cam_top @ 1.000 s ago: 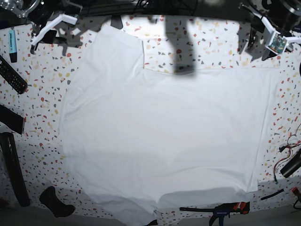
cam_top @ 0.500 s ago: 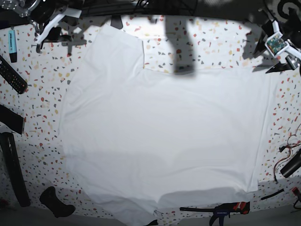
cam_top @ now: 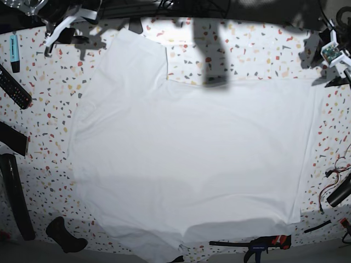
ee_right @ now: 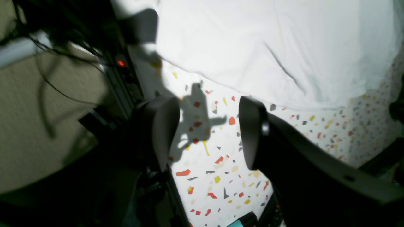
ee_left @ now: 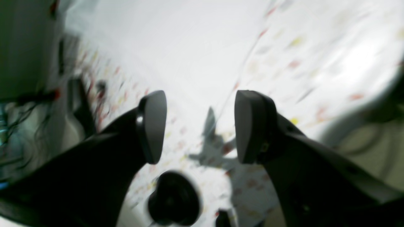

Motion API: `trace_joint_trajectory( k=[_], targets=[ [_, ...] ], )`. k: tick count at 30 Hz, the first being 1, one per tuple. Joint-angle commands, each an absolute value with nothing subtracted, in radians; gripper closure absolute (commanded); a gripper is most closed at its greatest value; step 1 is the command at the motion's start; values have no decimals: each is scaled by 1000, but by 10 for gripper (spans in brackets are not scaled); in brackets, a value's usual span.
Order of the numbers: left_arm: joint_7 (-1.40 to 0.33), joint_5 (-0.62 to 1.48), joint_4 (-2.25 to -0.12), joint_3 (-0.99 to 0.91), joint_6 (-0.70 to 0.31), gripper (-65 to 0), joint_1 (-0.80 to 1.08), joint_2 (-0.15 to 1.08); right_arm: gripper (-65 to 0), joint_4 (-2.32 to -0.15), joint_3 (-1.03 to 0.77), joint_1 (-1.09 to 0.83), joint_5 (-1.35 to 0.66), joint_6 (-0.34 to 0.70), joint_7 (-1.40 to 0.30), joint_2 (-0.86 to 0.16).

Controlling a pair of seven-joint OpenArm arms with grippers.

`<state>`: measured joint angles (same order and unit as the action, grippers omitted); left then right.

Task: Fold the T-shirt properly
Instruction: 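Move both grippers from rest toward the shirt's shoulder corners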

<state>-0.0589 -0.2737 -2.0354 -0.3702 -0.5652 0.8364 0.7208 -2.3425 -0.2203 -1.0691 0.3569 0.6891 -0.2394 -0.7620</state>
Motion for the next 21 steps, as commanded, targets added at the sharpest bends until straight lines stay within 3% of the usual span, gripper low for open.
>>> trace_joint_trajectory(
  k=[1,7,10,21],
  targets=[
    [-36,-288,-2032,-344,-535,-331,822,735,-343,-2356,-226,-1077,352,698,-223,-770],
    [-53,-467,-1888,-92,-403,-331,660,735,-343,-2356,-226,-1078,352,698,-224,-770],
    [-124,-498,-1813,-22,-384,-331,607,750,-343,-2356,-226,-1078,352,698,-224,-770],
    [-54,-524,-1626,24,-340,-331,484,774,-343,-2356,-226,-1078,351,698,-224,-742]
  ],
)
